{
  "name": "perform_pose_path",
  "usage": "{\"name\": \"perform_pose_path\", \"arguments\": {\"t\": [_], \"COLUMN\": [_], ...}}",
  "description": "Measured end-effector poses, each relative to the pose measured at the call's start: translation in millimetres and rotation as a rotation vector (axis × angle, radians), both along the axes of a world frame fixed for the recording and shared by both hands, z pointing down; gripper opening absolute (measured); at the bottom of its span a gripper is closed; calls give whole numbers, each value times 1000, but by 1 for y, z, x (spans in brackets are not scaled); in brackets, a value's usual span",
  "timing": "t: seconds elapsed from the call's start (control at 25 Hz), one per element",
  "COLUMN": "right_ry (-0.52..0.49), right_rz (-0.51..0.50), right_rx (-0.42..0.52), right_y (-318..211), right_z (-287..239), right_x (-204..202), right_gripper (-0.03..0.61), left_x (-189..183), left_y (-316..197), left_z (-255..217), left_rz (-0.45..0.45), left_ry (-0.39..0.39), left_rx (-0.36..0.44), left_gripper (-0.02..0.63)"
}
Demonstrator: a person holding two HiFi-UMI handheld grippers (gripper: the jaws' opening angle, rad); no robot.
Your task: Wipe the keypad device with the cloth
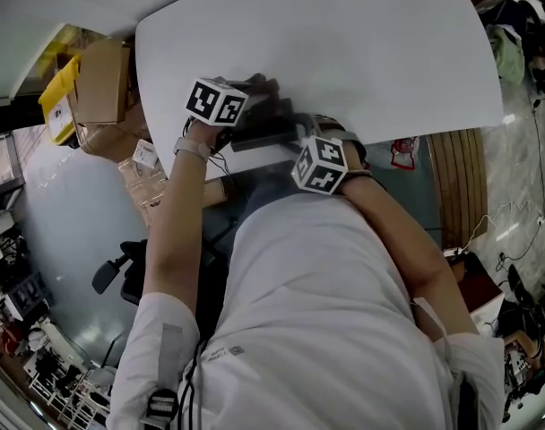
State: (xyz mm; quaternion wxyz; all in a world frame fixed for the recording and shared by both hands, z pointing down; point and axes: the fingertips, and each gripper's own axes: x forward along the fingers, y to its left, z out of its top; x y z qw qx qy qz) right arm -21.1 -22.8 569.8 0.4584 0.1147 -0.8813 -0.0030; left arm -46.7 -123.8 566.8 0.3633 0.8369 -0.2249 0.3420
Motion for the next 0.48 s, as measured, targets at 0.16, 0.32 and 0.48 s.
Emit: {"name": "perform_pose_path", "arguments": {"t": [0.16,0.32,0.48], "right_ry": [-17,-49,-27], "right_rz": [0,14,49], "right_rx": [12,14,28], "right_y": [1,2,3], "right_z": [-1,-6,-6], "right_x": [-1,-1,12], "right_gripper": [215,215,215], "left_x": [1,-2,2], "left_y": [36,62,80], "left_z": [-30,-38,-43], "left_rz": [60,107,144], "left_ry": [56,16,6], "left_rx": [-30,-28,-30], "left_gripper": [110,110,110]}}
